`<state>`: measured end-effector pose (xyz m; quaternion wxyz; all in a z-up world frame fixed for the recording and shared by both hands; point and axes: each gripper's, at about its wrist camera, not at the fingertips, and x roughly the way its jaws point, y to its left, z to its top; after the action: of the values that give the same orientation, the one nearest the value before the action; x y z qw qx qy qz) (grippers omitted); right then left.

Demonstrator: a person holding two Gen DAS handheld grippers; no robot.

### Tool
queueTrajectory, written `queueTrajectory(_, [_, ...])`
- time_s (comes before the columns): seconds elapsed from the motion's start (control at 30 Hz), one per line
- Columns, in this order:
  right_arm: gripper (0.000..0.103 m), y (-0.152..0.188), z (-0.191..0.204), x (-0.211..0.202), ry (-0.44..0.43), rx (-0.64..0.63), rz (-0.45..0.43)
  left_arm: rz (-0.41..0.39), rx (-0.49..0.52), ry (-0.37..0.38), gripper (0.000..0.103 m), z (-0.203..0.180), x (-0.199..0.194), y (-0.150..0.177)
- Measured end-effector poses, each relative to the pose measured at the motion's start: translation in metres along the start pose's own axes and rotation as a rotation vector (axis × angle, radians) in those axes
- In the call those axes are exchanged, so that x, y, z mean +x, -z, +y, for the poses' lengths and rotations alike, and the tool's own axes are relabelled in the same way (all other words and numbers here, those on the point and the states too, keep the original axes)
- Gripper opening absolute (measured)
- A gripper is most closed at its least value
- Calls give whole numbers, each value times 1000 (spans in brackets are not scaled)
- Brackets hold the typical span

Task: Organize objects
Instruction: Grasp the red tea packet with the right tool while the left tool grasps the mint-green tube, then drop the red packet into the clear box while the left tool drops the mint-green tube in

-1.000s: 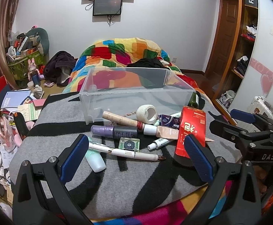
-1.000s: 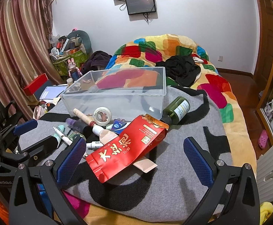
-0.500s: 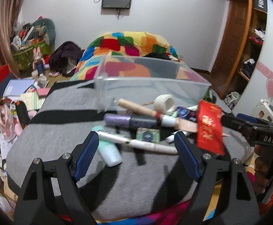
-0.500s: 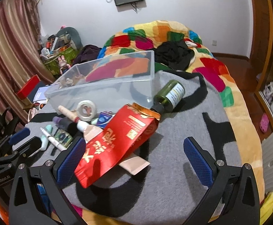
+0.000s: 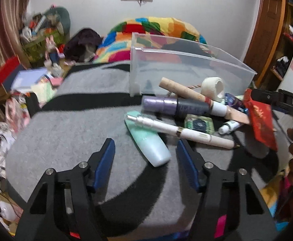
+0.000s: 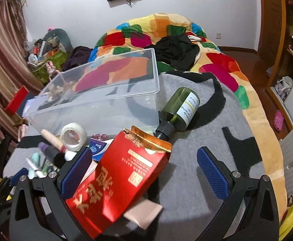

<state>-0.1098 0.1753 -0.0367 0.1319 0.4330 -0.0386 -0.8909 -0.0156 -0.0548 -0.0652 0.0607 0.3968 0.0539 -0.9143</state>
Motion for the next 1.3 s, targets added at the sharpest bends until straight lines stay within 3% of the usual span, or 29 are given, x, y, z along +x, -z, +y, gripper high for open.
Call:
queueTrajectory(0.13, [101, 1, 2, 9, 55, -13, 9, -17, 23, -30, 58, -1, 6, -2])
queueTrajectory(0.17, [99, 2, 0, 10, 58, -17, 9, -22, 20, -31, 53, 1, 7, -3])
queueTrajectory(0.27, [88, 4, -4, 7, 50, -25, 2, -22, 3, -25, 40, 8, 10, -7])
queueTrajectory(0.4, [66, 7, -5, 5, 37, -57, 6, -19, -22, -16, 26, 17, 13, -12])
queueTrajectory(0.53, [53, 12, -10, 1, 35, -70, -3, -29, -32, -20, 25, 19, 14, -10])
queueTrajectory(0.87, [53, 17, -22, -30, 12, -67, -79, -86, -44, -6, 25, 17, -12, -16])
queueTrajectory(1.1, [53, 1, -10, -53, -52, -86, -152, -171, -31, 46, 25, 10, -33, -44])
queueTrajectory(1.3, [53, -24, 8, -47, -99, -136, -165, -193, 2, 65, 25, -1, -30, -73])
